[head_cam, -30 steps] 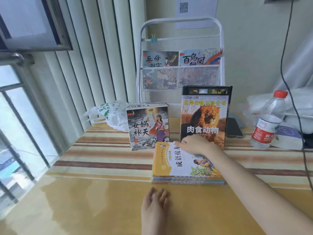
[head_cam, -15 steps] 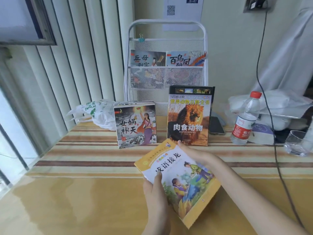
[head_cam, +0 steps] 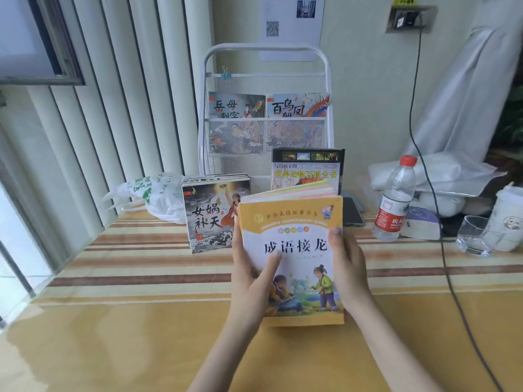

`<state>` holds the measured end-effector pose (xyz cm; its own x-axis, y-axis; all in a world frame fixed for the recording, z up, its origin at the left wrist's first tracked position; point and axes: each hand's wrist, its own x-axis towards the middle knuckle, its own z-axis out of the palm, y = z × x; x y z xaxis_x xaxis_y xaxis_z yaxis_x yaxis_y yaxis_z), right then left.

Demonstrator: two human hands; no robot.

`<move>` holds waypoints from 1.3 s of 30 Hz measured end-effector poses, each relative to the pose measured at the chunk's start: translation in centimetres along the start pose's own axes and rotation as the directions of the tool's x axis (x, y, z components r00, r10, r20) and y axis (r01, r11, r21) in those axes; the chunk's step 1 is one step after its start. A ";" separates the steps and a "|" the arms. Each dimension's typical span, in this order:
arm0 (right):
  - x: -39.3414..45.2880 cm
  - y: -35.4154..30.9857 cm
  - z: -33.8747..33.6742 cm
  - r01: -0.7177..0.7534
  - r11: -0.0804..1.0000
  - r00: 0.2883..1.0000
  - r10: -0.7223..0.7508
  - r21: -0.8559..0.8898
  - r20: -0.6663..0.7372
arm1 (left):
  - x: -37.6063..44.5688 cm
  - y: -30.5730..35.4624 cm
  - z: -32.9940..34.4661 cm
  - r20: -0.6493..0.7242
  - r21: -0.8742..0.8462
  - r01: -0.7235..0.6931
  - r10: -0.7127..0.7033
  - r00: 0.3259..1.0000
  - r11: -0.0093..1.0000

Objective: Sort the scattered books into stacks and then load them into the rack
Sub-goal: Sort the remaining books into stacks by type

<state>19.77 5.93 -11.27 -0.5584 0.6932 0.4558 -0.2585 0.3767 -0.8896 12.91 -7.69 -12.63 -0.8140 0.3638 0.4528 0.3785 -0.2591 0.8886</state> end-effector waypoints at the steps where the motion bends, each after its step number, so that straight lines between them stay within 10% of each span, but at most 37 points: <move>1: -0.2 0.5 0.0 -0.013 0.999 1.000 0.012 0.045 0.017 | -0.1 -0.3 -0.2 0.019 0.004 -0.008 0.008 1.000 1.000; 8: 2.6 -1.8 -1.9 -0.057 0.989 0.998 0.056 0.134 0.014 | 2.7 2.7 0.5 0.078 -0.021 -0.052 0.053 0.996 0.998; 17: 3.4 -3.3 -0.1 0.097 0.991 0.982 -0.080 0.091 -0.174 | 4.9 3.6 2.9 -0.188 0.087 -0.104 0.119 0.975 0.991; 33: -1.4 1.4 0.0 -0.014 0.987 0.998 0.023 0.161 -0.055 | 4.7 0.1 1.8 0.075 -0.171 0.210 -0.200 0.977 0.963; 39: -1.0 1.6 -0.3 -0.054 0.998 0.992 0.051 -0.018 -0.111 | 4.9 -0.5 1.9 0.121 -0.024 0.137 -0.133 0.984 0.990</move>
<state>20.18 6.03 -13.14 -0.4797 0.7757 0.4101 -0.2138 0.3500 -0.9120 9.57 -4.09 -10.75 -0.7977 0.5006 0.3363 0.2529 -0.2287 0.9401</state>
